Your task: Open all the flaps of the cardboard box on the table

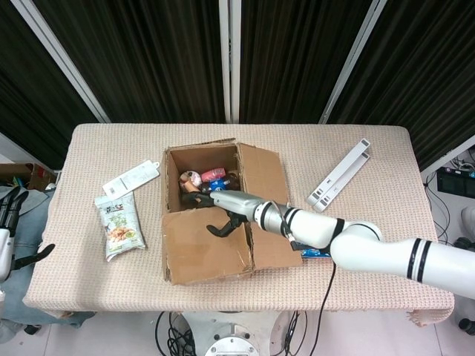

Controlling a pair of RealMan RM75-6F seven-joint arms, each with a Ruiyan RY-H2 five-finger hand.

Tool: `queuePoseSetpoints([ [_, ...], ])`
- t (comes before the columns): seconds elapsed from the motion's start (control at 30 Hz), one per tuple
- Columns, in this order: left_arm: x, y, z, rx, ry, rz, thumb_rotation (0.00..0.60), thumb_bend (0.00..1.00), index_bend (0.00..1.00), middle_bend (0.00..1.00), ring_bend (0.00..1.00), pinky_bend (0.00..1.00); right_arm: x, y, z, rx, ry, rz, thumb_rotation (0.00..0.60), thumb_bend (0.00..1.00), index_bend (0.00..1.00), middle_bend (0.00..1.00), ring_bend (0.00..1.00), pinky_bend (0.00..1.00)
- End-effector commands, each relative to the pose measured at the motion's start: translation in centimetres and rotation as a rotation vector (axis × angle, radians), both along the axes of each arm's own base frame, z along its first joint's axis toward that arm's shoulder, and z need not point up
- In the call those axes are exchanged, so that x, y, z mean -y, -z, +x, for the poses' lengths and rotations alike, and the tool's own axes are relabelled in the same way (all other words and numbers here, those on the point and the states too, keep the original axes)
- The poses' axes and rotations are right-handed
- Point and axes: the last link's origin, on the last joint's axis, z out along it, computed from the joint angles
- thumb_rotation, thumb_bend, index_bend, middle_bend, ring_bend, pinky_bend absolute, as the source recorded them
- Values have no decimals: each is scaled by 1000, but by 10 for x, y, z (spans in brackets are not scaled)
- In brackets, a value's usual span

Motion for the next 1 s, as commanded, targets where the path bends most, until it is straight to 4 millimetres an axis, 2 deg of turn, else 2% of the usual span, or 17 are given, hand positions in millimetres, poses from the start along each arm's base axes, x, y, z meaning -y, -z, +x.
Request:
queuePoseSetpoints([
  [0.03,-1,1,3,-1,6,-3,600,92,46,16,67,181,-15,-25,-1,50,-20,3,600,437,0,272,189,166],
  [0.33,-3,6,10,-10,17,-17,600,92,46,16,67,181,-41,-60,-11,137,-53,32,600,431,0,263,162,182],
  [0.53,-4,10,12,-9,25,-25,600,92,46,16,67,181,-59,-71,-27,203,-57,142,600,425,0,263,156,206],
  [0.73,-4,13,14,-9,32,-39,599,92,45,16,67,181,-70,-74,-48,211,-91,303,600,366,0,247,111,231],
  [0.9,-4,13,15,-12,39,-43,600,92,45,16,67,181,-71,-82,-51,246,-115,286,600,364,0,246,110,232],
  [1.0,-3,13,14,-8,37,-43,599,92,45,16,67,181,-63,-86,-56,221,-155,131,600,365,0,246,110,235],
])
